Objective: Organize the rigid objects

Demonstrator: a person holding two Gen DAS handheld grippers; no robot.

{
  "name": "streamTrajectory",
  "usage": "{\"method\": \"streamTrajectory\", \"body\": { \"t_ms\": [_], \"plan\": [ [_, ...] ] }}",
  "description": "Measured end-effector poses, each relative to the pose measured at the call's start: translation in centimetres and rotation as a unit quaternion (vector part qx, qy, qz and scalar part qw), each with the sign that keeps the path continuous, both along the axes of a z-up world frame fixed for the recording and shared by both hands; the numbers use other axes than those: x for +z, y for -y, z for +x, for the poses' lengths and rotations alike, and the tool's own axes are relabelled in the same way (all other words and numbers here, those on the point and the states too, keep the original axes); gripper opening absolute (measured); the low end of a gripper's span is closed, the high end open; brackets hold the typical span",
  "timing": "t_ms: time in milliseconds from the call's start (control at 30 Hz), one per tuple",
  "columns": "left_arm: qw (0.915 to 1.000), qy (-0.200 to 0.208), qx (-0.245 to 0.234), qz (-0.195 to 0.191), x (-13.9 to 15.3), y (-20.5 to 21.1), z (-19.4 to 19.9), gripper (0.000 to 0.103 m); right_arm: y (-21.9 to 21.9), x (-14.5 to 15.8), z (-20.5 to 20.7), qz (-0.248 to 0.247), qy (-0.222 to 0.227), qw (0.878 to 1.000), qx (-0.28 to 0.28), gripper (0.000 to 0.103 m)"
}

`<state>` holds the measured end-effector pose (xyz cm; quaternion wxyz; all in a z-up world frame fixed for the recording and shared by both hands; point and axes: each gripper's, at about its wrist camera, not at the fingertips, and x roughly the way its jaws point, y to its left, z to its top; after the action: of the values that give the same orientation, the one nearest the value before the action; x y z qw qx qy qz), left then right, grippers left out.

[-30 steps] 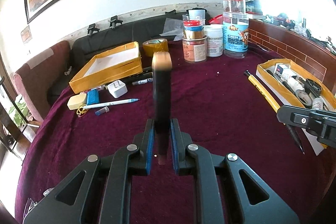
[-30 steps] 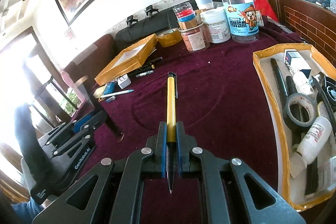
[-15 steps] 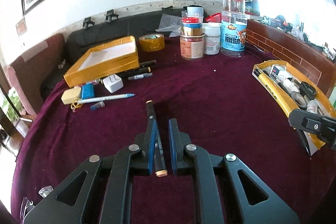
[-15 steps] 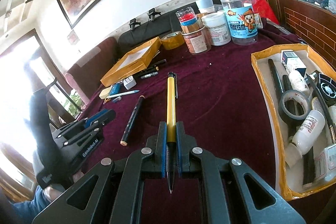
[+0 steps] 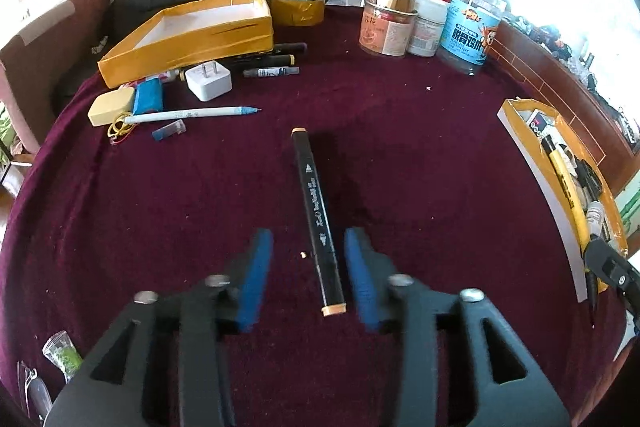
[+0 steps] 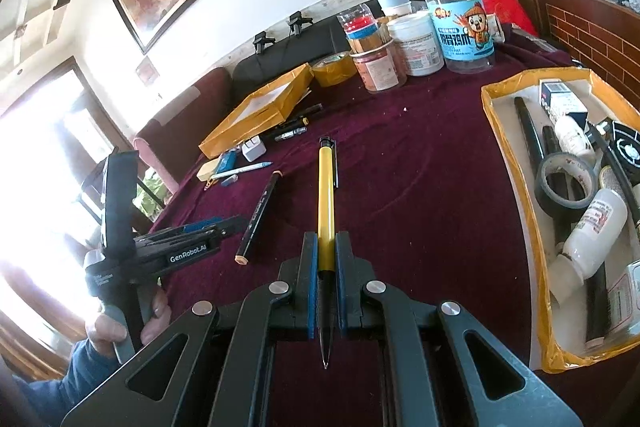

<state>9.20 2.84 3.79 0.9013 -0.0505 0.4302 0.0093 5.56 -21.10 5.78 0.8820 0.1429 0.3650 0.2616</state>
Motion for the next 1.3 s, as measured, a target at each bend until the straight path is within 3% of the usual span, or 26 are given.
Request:
{"method": "streamTrajectory", "body": {
  "t_ms": [200, 300, 467, 700, 1300],
  "plan": [
    [0.9996, -0.014, 0.0, 0.026, -1.2, 1.0, 1.6, 0.05, -0.2, -0.6, 0.2, 0.008, -0.009, 1.0, 0.005, 0.007],
    [0.9986, -0.043, 0.001, 0.03, -2.4, 1.1, 2.7, 0.013, -0.1, -0.6, 0.1, 0.009, -0.009, 1.0, 0.004, 0.007],
    [0.999, -0.034, 0.003, 0.029, -2.1, 0.9, 2.3, 0.012, 0.2, -0.6, 0.1, 0.01, -0.009, 1.0, 0.002, 0.007],
    [0.9998, 0.018, -0.005, 0.007, 0.3, 0.8, 0.3, 0.012, 0.8, -0.2, -0.2, 0.01, -0.006, 1.0, -0.006, 0.008],
    [0.9962, 0.062, -0.059, -0.016, 4.1, 6.2, -1.8, 0.012, 5.9, 0.3, -1.6, 0.032, -0.002, 0.998, -0.047, 0.008]
  ]
}}
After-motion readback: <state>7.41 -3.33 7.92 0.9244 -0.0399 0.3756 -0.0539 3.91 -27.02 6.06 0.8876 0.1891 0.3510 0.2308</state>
